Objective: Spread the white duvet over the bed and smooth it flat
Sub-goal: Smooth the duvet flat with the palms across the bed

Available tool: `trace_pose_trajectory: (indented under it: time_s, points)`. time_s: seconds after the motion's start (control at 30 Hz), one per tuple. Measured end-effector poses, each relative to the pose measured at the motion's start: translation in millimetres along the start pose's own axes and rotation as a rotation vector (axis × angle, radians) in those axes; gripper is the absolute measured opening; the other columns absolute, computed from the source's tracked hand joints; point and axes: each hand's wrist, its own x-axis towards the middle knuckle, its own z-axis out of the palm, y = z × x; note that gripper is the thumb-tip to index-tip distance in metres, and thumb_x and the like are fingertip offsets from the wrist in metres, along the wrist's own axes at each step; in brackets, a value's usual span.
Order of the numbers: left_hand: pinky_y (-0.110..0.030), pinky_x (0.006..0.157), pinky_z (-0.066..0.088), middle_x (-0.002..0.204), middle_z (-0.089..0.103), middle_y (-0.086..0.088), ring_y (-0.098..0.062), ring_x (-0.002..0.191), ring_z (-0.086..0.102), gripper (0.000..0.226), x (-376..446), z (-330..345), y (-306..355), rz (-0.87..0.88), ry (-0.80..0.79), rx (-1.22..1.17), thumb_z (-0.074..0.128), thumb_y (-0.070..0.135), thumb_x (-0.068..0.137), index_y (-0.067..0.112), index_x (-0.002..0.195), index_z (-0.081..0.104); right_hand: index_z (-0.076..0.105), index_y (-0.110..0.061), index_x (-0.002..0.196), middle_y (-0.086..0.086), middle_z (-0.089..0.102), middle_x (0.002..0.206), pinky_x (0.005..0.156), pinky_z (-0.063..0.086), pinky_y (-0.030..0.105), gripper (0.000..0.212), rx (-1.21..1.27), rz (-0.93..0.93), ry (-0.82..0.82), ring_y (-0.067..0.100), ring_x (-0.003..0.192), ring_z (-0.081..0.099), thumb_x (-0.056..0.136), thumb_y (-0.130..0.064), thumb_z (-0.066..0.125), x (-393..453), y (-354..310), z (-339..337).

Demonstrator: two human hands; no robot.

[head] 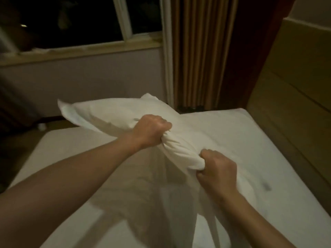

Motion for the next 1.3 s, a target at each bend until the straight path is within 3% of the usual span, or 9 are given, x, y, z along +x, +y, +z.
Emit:
trace_pose_trajectory:
  time_s: [0.17,0.33,0.6,0.83,0.9,1.0,1.13,1.23,1.3]
  points:
    - [-0.021,0.049,0.020,0.049,0.052,-0.001,-0.023,0.041,0.045,0.030,-101,-75,-29,-0.321,0.016,0.132,0.073,0.004,0.041,0.015,0.057,0.050,0.062,-0.019,0.065,-0.001,0.060,0.060,0.044,0.043,0.024,0.026,0.107,-0.289,-0.033,0.017,0.050,0.053,0.061,-0.023,0.087,44,-69,-13]
    - [-0.027,0.048,0.043,0.061,0.064,-0.005,-0.027,0.051,0.060,0.022,-203,-107,-67,-0.493,0.074,0.140,0.080,0.018,0.055,0.016,0.068,0.062,0.065,-0.020,0.067,-0.002,0.064,0.062,0.049,0.051,0.030,0.022,0.137,-0.475,0.007,0.017,0.054,0.060,0.071,-0.031,0.084,72,-169,6]
    - [-0.027,0.059,0.032,0.073,0.065,-0.004,-0.025,0.065,0.059,0.012,-344,-90,-129,-0.845,-0.012,0.037,0.064,0.018,0.068,0.019,0.078,0.058,0.065,-0.018,0.066,-0.001,0.065,0.063,0.053,0.042,0.023,0.019,0.230,-0.822,0.055,0.019,0.054,0.060,0.077,-0.029,0.077,93,-301,97]
    - [-0.031,0.070,0.041,0.092,0.067,0.002,-0.018,0.074,0.053,0.018,-332,-84,-134,-1.144,-0.021,-0.029,0.062,0.025,0.082,0.023,0.100,0.061,0.053,-0.012,0.061,0.007,0.051,0.061,0.053,0.035,0.030,0.020,0.400,-1.054,0.173,0.025,0.054,0.045,0.080,-0.009,0.057,159,-336,149]
    - [-0.030,0.071,0.051,0.090,0.070,-0.002,-0.025,0.081,0.067,0.026,-316,-53,-106,-1.240,-0.153,-0.097,0.071,0.025,0.072,0.021,0.097,0.064,0.052,-0.016,0.069,0.006,0.052,0.066,0.059,0.033,0.030,0.017,0.426,-1.122,0.084,0.022,0.061,0.042,0.082,-0.007,0.059,164,-316,174]
    - [-0.021,0.055,0.051,0.070,0.069,-0.007,-0.022,0.064,0.070,0.042,-294,32,-78,-1.326,-0.324,-0.288,0.088,0.023,0.043,0.017,0.080,0.070,0.060,-0.024,0.077,-0.004,0.060,0.082,0.069,0.040,0.033,0.013,0.220,-1.091,-0.283,0.018,0.072,0.045,0.078,-0.017,0.070,152,-262,249]
    - [-0.028,0.102,0.042,0.136,0.053,-0.014,-0.024,0.123,0.054,0.045,-275,158,-43,-1.276,-0.559,-0.594,0.055,0.022,0.095,0.012,0.138,0.046,0.058,-0.033,0.106,-0.004,0.063,0.106,0.092,0.031,0.036,0.024,-0.106,-0.770,-0.681,0.024,0.100,0.060,0.083,-0.025,0.061,88,-208,370]
    - [-0.028,0.092,0.048,0.125,0.056,0.002,-0.018,0.111,0.057,0.027,-307,215,-57,-1.249,-0.407,-0.784,0.046,0.028,0.097,0.028,0.123,0.049,0.044,-0.024,0.134,0.001,0.045,0.138,0.106,0.028,0.040,0.050,-0.209,-0.644,-0.828,0.026,0.130,0.041,0.087,-0.012,0.056,50,-200,435]
    - [-0.030,0.096,0.046,0.124,0.055,0.006,-0.016,0.111,0.058,0.036,-338,246,-85,-1.208,-0.214,-0.686,0.050,0.032,0.092,0.033,0.127,0.048,0.047,-0.024,0.132,0.000,0.041,0.140,0.104,0.031,0.040,0.050,-0.193,-0.531,-0.896,0.023,0.131,0.036,0.085,-0.013,0.059,44,-204,451]
